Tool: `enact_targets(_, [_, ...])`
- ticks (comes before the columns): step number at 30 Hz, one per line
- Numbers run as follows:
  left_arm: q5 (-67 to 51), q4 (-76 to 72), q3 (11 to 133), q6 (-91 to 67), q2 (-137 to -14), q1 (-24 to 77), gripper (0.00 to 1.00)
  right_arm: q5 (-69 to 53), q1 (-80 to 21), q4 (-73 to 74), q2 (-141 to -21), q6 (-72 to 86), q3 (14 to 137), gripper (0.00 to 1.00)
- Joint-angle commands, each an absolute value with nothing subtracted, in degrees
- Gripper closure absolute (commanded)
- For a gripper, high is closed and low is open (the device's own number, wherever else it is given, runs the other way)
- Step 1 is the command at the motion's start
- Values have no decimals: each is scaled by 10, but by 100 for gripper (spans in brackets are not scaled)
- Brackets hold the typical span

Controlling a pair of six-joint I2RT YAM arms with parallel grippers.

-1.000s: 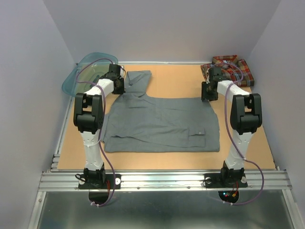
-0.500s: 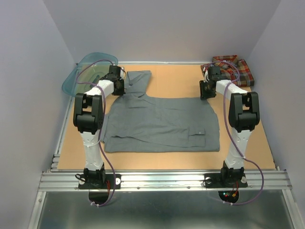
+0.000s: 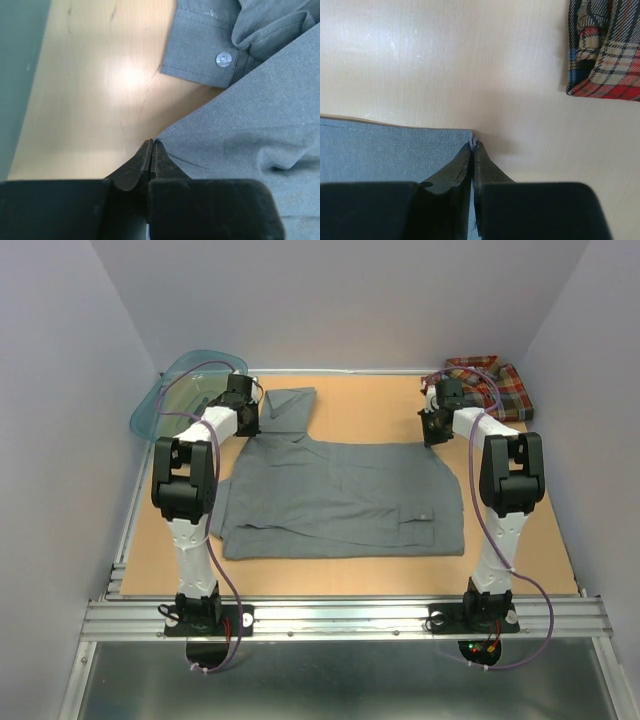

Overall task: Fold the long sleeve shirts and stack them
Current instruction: Fold the shirt

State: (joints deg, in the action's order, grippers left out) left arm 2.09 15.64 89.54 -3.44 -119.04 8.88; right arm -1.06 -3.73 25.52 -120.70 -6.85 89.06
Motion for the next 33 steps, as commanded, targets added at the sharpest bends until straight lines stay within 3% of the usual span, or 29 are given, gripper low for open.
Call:
enact_targets(1, [57,147,899,-26,-1127,88,100,14,-32,235,-1173,-87,896,97])
enact_targets(20, [85,120,803,-86,-1020,87,100,47,-33,166,-1031,-10,783,99])
enact_targets(33, [106,120,676,-144,-904,87,100,75,-33,122,-877,106,596,99])
